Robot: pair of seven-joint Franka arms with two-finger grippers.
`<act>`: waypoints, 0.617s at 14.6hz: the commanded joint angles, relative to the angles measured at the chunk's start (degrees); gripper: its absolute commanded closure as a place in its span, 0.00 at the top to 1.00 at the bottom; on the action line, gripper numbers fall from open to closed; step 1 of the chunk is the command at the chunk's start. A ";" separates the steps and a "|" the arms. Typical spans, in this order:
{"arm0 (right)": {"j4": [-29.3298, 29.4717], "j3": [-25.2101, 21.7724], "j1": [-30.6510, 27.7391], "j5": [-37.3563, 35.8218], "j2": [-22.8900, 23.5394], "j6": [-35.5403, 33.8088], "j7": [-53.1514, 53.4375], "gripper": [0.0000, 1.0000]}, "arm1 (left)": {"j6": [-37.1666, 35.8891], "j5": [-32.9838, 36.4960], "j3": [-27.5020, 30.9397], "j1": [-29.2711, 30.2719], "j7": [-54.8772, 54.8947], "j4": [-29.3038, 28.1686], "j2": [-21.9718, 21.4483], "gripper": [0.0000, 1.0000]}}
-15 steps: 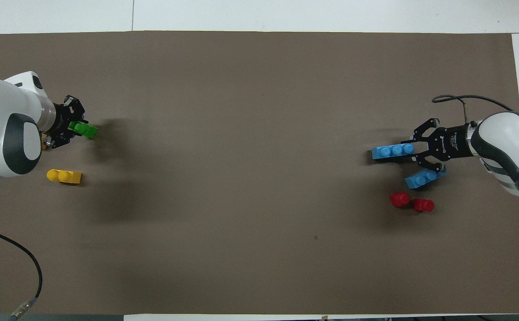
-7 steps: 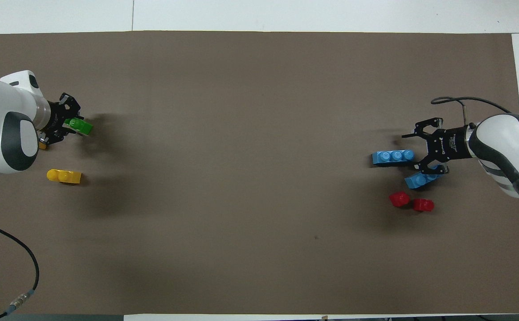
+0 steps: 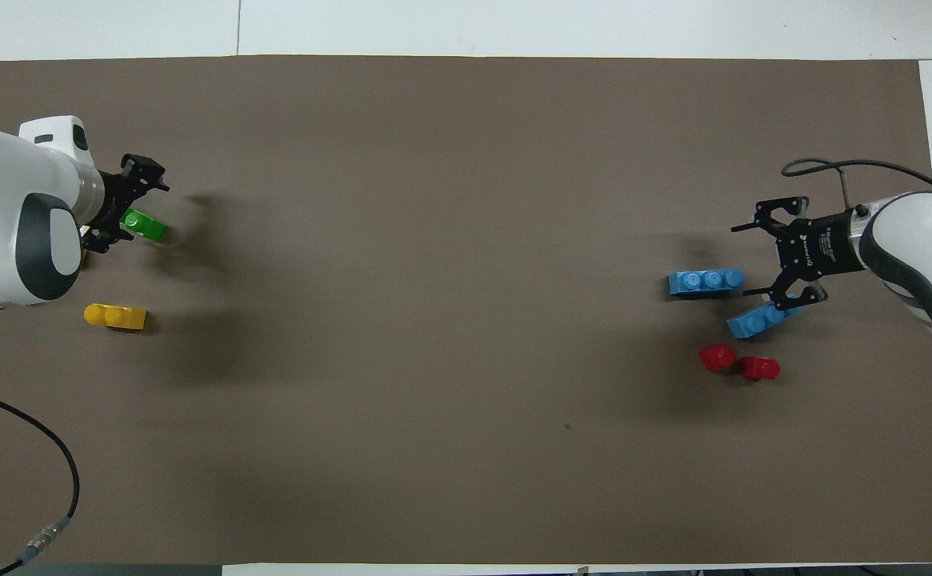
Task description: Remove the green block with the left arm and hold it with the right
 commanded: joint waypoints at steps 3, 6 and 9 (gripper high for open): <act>7.10 0.78 0.03 -10.53 -5.21 -10.84 0.43 1.00 | -10.59 3.85 0.30 -1.34 6.15 2.74 -4.40 1.00; 9.31 1.13 2.22 -14.58 -10.12 -16.39 -4.66 1.00 | -21.84 3.32 0.30 -0.99 16.70 9.94 -5.46 1.00; 10.28 1.22 5.55 -19.77 -15.67 -19.64 -9.23 1.00 | -28.19 3.32 0.30 -1.43 25.92 12.95 -8.08 1.00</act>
